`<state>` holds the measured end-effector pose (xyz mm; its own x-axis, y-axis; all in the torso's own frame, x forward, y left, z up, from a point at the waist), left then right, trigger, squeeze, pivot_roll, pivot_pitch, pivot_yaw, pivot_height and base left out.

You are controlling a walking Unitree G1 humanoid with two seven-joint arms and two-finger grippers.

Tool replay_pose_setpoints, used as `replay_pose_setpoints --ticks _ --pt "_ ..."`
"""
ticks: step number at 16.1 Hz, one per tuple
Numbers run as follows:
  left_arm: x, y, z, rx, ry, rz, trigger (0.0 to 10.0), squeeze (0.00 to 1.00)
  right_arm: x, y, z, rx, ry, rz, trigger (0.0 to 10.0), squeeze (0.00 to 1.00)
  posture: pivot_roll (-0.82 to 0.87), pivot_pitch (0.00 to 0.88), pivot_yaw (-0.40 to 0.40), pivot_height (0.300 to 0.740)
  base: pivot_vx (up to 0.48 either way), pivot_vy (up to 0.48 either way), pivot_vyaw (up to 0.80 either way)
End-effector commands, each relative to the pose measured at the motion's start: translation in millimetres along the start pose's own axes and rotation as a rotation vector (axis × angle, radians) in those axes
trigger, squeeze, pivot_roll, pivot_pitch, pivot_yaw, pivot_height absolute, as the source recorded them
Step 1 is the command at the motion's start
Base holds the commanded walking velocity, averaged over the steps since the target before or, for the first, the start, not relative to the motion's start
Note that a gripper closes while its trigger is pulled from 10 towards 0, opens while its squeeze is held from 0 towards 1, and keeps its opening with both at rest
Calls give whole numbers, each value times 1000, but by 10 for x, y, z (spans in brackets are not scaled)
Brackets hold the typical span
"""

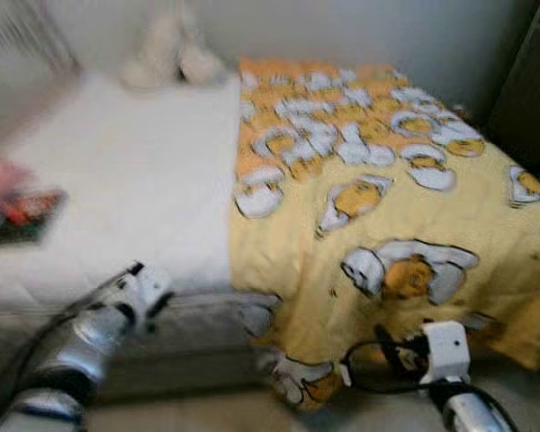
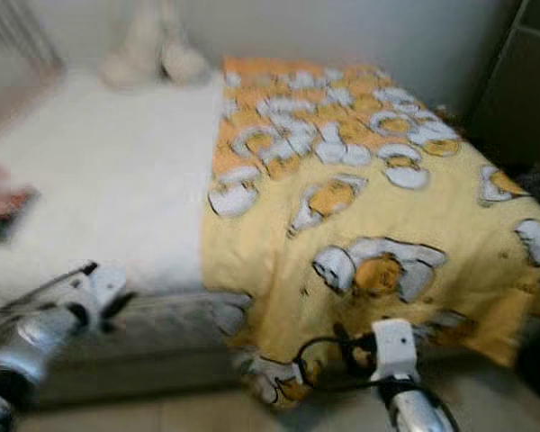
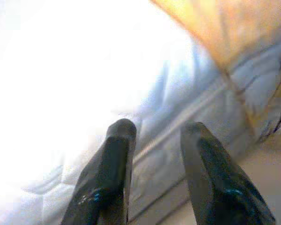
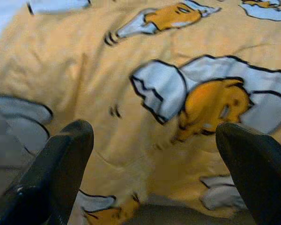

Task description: Clean up the room

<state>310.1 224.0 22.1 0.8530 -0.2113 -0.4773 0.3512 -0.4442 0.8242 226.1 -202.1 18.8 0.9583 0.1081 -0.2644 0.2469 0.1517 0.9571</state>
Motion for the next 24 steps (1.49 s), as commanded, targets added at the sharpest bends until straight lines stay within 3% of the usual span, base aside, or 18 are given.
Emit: replay_pose_setpoints --ticks 1,2,4,5,7,9,12,15,19,21,24 --pt "-7 -174 192 -90 -5 -43 10000 1000 48 50 -52 1 14 24 10000 0 10 0 15 710 0 0 0" --pt "25 -81 165 -230 110 24 10000 1000 88 103 -47 15 -6 47 10000 0 16 0 16 710 0 0 0" --pt "97 73 303 -350 128 114 10000 1000 153 200 -29 34 -34 86 10000 0 18 0 16 710 0 0 0" --pt "138 198 406 -414 127 186 10000 0 192 243 -14 61 -51 102 10000 0 16 0 18 710 0 0 0" --pt "165 375 495 -466 122 268 10000 0 240 296 7 80 -63 116 10000 0 13 0 22 710 0 0 725" --pt "158 506 567 -456 130 319 10000 0 306 352 -2 91 -59 126 10000 0 14 0 28 710 0 0 603" --pt "148 514 504 -503 181 323 10000 0 366 366 -41 113 -50 130 10000 0 20 0 33 710 0 160 596" --pt "163 560 496 -399 227 298 10000 0 397 363 -88 130 -31 128 10000 0 22 0 34 710 0 316 592" --pt "197 677 481 -437 265 298 10000 0 415 355 -95 144 -28 129 10000 0 19 0 38 710 0 0 570" --pt "180 706 556 -388 275 305 10000 0 417 361 -100 150 -28 133 10000 0 16 0 40 710 0 0 553" --pt "188 767 551 -362 303 305 10000 0 428 370 -122 154 -18 139 10000 0 17 0 38 710 0 -480 535"
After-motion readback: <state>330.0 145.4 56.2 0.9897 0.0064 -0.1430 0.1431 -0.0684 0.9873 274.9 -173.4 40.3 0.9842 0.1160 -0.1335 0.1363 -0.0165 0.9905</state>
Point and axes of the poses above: a point about 5 cm out from each wrist's last joint towards the gripper, its own x axis pointing out of the wrist towards the gripper, its own y axis along the axis of the wrist's last joint, z = x × y, the point moved 1 cm from there along x, pointing out of the wrist towards the gripper, and after that the axes turned 4 degrees about -x, right-handed, at the moved point
